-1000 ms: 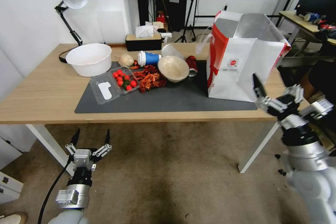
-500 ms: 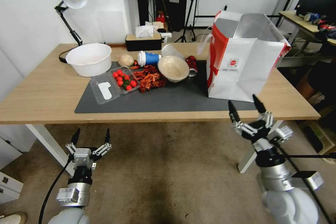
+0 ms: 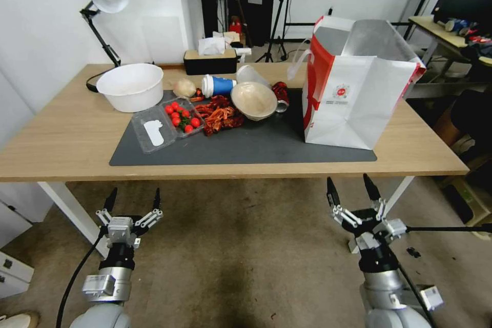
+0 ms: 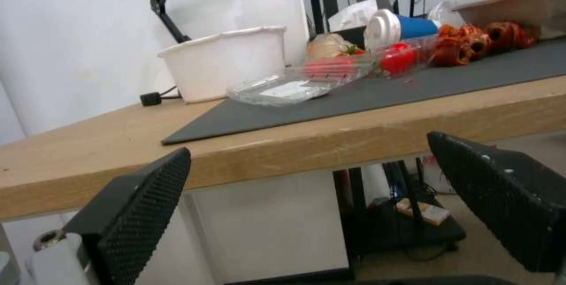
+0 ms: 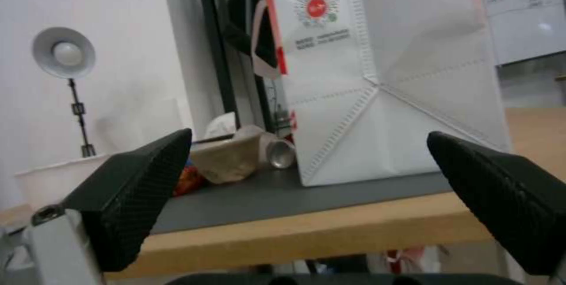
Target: Pick up the food delivery bag from the floor and place it on the table.
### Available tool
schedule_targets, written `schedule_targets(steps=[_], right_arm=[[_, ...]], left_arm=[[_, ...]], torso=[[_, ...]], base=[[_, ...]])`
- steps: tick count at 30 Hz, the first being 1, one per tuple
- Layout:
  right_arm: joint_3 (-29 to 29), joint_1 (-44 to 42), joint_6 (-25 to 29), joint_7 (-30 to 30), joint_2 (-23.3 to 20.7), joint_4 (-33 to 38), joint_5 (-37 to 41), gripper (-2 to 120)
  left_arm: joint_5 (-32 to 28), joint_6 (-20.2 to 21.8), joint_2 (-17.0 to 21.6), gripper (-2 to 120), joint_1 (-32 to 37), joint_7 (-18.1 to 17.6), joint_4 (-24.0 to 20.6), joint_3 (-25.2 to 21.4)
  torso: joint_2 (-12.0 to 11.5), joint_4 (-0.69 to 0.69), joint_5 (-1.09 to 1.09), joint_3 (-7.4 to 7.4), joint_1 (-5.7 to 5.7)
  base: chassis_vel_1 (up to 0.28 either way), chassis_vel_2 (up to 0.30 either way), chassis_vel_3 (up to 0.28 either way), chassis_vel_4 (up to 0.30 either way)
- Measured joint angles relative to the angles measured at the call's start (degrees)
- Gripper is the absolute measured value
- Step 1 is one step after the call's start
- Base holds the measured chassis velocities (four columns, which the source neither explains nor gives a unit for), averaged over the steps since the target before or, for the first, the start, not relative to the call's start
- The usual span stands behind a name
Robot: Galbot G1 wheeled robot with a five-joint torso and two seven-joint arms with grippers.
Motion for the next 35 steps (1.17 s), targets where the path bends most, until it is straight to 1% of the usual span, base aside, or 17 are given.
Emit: schedule_targets(steps=[2,4,5,8,9,11,12,13,15,25,35], right_arm=[[0.34,0.03,0.31,1.18,-0.02,-0.44,-0.57,100],[0.50,0.05,0.24,3.70,-0.17,-0.60,-1.64,100],[0.50,0.05,0.24,3.70,-0.17,-0.60,-1.64,100],[0.35,0.10,-1.83,7.63,-0.36,-0.04,-3.49,100],[0.35,0.10,-1.83,7.63,-0.36,-0.04,-3.49,100],[0.00,0.13,-4.78,10.76,-0.65,1.17,-5.27,100],[-0.03,0.19,-6.07,11.62,-0.76,1.62,-5.93,100],[-0.03,0.19,-6.07,11.62,-0.76,1.62,-5.93,100],[-0.07,0.26,-8.44,13.11,-0.99,2.36,-7.52,100],[0.20,0.36,-13.96,13.27,-1.66,4.32,-10.77,100],[-0.12,-0.28,-14.70,11.85,-1.19,4.58,-12.42,100]], left_arm=[[0.04,-0.01,0.02,100,0.00,0.04,0.02,-0.01],[0.08,-0.03,0.00,100,0.01,0.06,0.02,-0.03],[0.08,-0.03,0.00,100,0.01,0.06,0.02,-0.03],[0.25,-0.08,-0.13,100,0.07,0.06,0.01,-0.04],[0.25,-0.08,-0.13,100,0.07,0.06,0.01,-0.04],[0.41,-0.11,-0.19,100,0.10,0.07,-0.01,-0.05],[0.48,-0.13,-0.23,100,0.10,0.07,-0.01,-0.04],[0.48,-0.13,-0.23,100,0.10,0.07,-0.01,-0.04],[0.61,-0.18,-0.33,100,0.12,0.08,-0.01,-0.04],[1.01,-0.27,-0.49,100,0.09,0.09,0.34,0.04],[1.24,-0.76,-0.48,100,-0.14,0.13,0.98,0.12]], torso=[[0.00,0.00,0.00,0.00,0.00],[0.00,0.00,0.00,0.00,0.00],[0.00,0.00,0.00,0.00,0.00],[0.00,0.00,0.00,0.00,0.00],[0.00,0.00,0.00,0.00,0.00],[0.00,0.00,0.00,0.00,0.00],[0.00,0.00,0.00,0.00,0.01],[0.00,0.00,0.00,0.00,0.01],[0.00,0.01,0.00,0.00,0.01],[0.00,0.00,0.00,0.00,0.00],[0.00,0.00,0.00,0.00,0.00]], base=[[0.000,0.000,0.000,0.000],[0.000,0.000,0.000,0.000],[0.000,0.000,0.000,0.000],[0.000,0.000,0.000,0.000],[0.000,0.000,0.000,0.000],[0.000,0.000,0.000,0.000],[0.000,0.000,0.000,0.000],[0.000,0.000,0.000,0.000],[0.000,0.000,0.000,0.000],[0.000,0.000,0.000,0.000],[0.000,0.000,0.000,0.000]])
